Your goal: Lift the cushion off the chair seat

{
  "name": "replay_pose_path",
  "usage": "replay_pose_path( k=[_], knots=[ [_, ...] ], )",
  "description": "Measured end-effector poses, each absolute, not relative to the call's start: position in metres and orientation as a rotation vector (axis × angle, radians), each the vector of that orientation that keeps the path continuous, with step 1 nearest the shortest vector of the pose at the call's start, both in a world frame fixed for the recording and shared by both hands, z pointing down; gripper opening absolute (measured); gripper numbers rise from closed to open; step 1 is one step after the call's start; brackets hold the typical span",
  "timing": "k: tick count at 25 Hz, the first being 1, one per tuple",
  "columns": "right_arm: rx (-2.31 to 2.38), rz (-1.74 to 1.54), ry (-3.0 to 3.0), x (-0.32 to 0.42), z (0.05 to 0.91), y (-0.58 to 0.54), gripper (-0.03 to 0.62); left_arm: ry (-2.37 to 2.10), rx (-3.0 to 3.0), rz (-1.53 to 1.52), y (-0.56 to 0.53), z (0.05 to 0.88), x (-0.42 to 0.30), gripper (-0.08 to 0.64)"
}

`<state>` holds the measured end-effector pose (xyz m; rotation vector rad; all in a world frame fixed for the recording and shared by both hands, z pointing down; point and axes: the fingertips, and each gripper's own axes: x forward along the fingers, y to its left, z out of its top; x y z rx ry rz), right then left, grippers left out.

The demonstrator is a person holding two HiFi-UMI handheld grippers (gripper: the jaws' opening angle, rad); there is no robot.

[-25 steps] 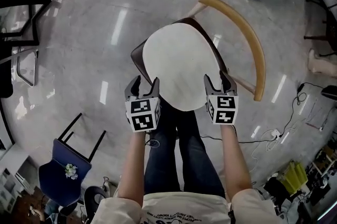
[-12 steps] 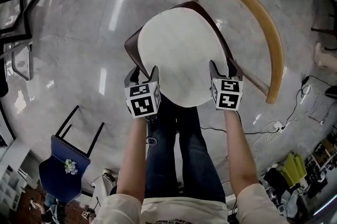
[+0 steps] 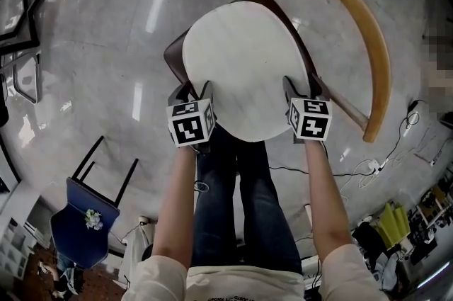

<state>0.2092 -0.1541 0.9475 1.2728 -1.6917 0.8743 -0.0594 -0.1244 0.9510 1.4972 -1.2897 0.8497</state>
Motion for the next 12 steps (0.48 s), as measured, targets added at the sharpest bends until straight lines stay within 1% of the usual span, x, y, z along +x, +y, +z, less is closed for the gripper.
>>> replay_pose_path(
  k=[3,7,12],
  knots=[
    [1.256,0.89,-1.686,0.2068,0.9503,-0.1538,0.3,-1.299,1.492,0.836,-0.1245,0.9557,-0.0584,0.219],
    [1.226,0.911,-1.674,0.205,0.9507,-0.1529,0.267,-1.287,1.506,0.83,-0.1249,0.9578,-0.055,0.19],
    [1.202,0.815,-1.632,0.2037,0.9444,-0.1501,0.167,-1.276,1.539,0.875,-0.1248,0.9529,-0.0505,0.132]
  ],
)
